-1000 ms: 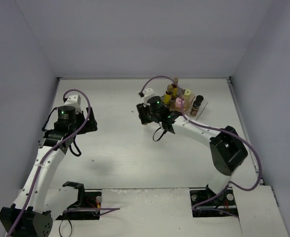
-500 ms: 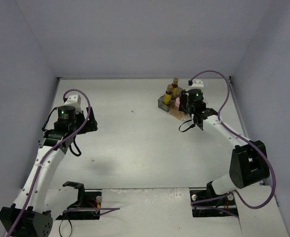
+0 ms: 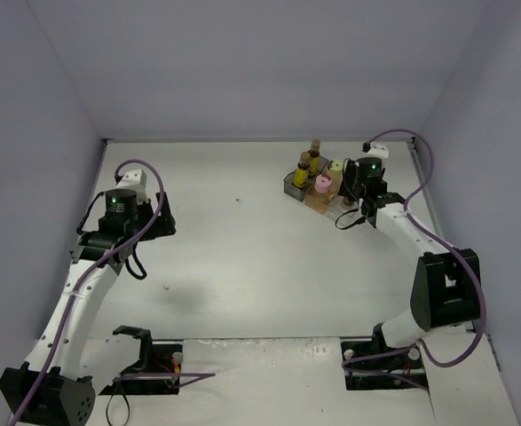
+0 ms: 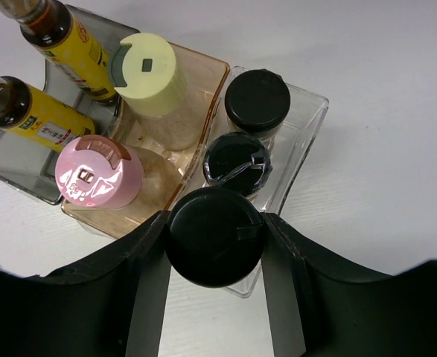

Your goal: Organize the condiment bottles

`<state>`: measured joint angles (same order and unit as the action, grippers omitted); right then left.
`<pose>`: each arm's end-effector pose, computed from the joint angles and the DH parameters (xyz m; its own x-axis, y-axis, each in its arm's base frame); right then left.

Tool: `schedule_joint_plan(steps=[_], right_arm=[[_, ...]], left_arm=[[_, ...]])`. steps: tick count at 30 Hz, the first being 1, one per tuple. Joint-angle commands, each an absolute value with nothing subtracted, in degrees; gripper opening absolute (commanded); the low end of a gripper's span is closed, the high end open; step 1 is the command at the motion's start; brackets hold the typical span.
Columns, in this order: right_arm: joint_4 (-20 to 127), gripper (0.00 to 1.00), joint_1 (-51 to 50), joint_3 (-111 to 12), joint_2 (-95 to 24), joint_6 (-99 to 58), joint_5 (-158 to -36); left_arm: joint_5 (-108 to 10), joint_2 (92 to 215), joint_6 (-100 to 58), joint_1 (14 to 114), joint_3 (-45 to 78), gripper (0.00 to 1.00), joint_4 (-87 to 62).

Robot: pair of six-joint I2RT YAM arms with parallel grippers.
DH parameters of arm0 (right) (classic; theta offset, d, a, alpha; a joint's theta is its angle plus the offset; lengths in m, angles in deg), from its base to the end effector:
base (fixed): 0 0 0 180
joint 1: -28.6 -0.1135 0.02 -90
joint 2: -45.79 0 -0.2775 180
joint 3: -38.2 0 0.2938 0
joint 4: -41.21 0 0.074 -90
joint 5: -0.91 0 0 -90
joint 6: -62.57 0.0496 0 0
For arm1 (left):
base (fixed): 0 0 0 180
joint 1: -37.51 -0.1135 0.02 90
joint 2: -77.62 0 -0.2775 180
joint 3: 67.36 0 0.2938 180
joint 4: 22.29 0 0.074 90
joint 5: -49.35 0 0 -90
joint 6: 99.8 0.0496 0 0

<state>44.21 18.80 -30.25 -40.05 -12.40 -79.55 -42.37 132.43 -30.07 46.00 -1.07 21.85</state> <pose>0.3911 0.0592 0.2596 -0.3354 0.2016 -0.9203 0.0748 0.9795 0.1873 0.2491 -0.0387 0.3321 -0.5605 -0.2665 -0.7841 -0.0230 0.9515 -0.3069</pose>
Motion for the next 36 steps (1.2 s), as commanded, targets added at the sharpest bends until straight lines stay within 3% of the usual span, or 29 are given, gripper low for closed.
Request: schedule_joint_plan(steps=[1, 9, 11, 14, 15, 18, 20, 36], right_arm=[[39.1, 0.0, 19.1, -29.9, -41.4, -10.3, -80.9], [36.4, 0.0, 19.2, -27.7, -44.7, -7.7, -81.6], [36.0, 0.06, 19.1, -27.3, -45.1, -7.2, -82.1], [36.0, 0.37, 19.1, -26.8, -44.2, -7.2, -82.4], [36.2, 0.55, 19.0, -26.9, -43.8, -7.2, -82.9], [37.9, 0.78, 18.8, -27.4, -40.2, -7.6, -83.2], [39.2, 0.86, 18.8, -28.2, -38.2, -8.2, -83.3], [61.9, 1.0, 18.5, -33.1, -6.3, -11.9, -81.5]], left_arm=[[-42.8, 132.8, -30.9, 45.5, -0.1, 0.86, 19.9], [-42.9, 133.2, -30.9, 45.5, 0.0, 0.86, 19.9], [-42.9, 133.2, -30.9, 45.5, 0.0, 0.86, 20.0], [-42.8, 133.1, -30.9, 45.5, 0.0, 0.86, 19.9], [-42.9, 133.2, -30.9, 45.4, 0.0, 0.86, 19.9], [-42.9, 133.1, -31.0, 45.5, 0.0, 0.86, 19.9], [-43.1, 133.1, -31.0, 45.5, 0.1, 0.86, 19.9], [-43.3, 130.2, -31.1, 45.4, 1.2, 0.86, 20.5]])
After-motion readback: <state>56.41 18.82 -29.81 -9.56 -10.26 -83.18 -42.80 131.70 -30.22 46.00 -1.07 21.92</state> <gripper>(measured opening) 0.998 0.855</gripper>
